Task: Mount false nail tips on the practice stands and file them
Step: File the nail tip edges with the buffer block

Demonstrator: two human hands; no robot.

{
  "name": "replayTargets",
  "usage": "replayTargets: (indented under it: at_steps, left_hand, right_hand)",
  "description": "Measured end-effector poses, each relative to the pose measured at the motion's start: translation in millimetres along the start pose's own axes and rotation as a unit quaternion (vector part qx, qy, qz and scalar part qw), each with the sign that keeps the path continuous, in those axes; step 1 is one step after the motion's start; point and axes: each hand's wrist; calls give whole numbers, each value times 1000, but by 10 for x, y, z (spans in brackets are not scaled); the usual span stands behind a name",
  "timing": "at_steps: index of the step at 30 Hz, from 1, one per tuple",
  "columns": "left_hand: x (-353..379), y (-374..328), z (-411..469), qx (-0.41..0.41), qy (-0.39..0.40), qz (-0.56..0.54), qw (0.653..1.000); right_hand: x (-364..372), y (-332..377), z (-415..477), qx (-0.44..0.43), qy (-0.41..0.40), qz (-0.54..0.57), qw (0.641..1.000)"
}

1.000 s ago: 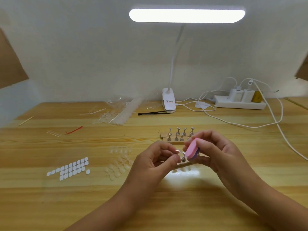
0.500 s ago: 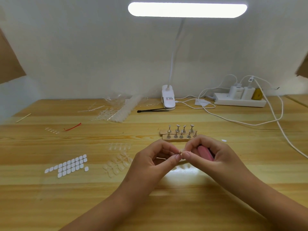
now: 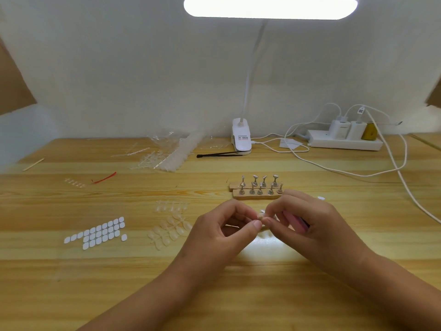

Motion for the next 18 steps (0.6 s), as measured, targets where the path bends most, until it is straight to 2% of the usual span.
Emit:
replayTargets:
  at_steps: [8,13,18]
  left_hand:
    - [15,-9,3,-3,9,4,1000]
    - [2,-31,14,-50,18,-74,996]
    - [7,-52,7,-80,30,-118,989]
  right_hand:
    - [1,15,-21,-31,-3,-33,999]
    - [7,21,-45,33,-20,26,999]
    - [45,53,-53,22,-14,57,998]
Point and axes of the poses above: each hand's wrist, its own z-axis towards the middle knuckle, its own x-axis out of the palm, y = z × x, and after that the axes turned 12 degrees about -y, right-handed
